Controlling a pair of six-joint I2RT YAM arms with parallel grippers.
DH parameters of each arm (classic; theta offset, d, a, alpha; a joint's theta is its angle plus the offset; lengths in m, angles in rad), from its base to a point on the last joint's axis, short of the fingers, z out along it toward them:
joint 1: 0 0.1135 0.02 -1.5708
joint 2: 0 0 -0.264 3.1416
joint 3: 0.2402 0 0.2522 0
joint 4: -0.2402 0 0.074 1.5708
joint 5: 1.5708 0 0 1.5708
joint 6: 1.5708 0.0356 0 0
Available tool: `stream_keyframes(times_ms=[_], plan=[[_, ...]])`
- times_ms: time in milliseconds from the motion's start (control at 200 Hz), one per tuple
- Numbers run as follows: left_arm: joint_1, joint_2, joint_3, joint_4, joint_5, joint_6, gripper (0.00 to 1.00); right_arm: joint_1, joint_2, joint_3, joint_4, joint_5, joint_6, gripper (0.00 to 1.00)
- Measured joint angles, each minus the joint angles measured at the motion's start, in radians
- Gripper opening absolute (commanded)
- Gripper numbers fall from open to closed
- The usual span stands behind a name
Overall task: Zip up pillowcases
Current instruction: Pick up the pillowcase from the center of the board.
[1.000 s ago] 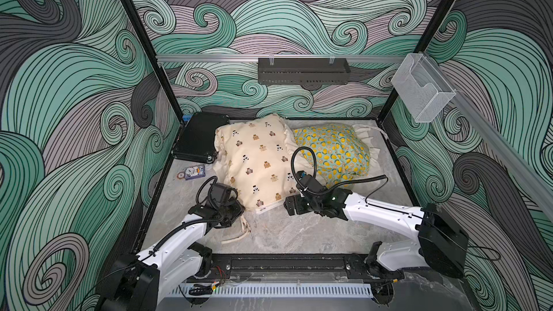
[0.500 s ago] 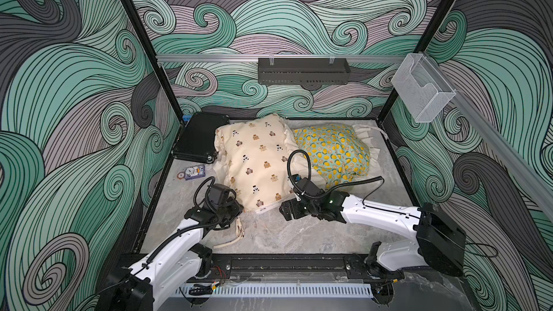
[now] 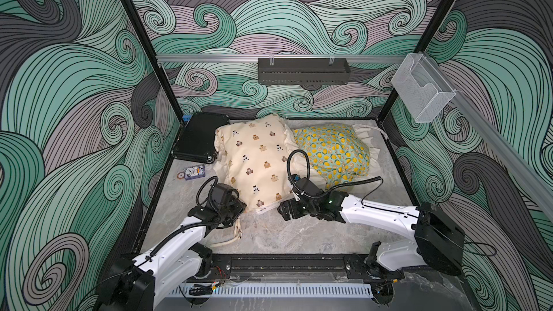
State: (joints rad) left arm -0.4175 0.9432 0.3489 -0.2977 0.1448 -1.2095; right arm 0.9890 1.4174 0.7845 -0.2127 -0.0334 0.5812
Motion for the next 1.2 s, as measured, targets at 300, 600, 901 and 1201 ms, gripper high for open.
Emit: stream_keyframes(times_ms=[300,600,901,1201], plan=[[-0.031,0.081,-0.001,0.042,-0.035,-0.013,0.27,0.011,0.040,0.000,0.035,-0.023,0.003,0.99],[-0.044,0.116,0.000,0.050,-0.079,-0.003,0.08,0.020,0.049,0.000,0.045,-0.028,0.003,0.99],[-0.046,0.120,0.005,0.046,-0.092,0.021,0.00,0.040,0.056,0.000,0.060,-0.028,0.003,0.99],[-0.046,0.021,0.013,-0.027,-0.092,0.039,0.00,0.087,0.056,0.000,0.071,-0.028,0.005,0.99]])
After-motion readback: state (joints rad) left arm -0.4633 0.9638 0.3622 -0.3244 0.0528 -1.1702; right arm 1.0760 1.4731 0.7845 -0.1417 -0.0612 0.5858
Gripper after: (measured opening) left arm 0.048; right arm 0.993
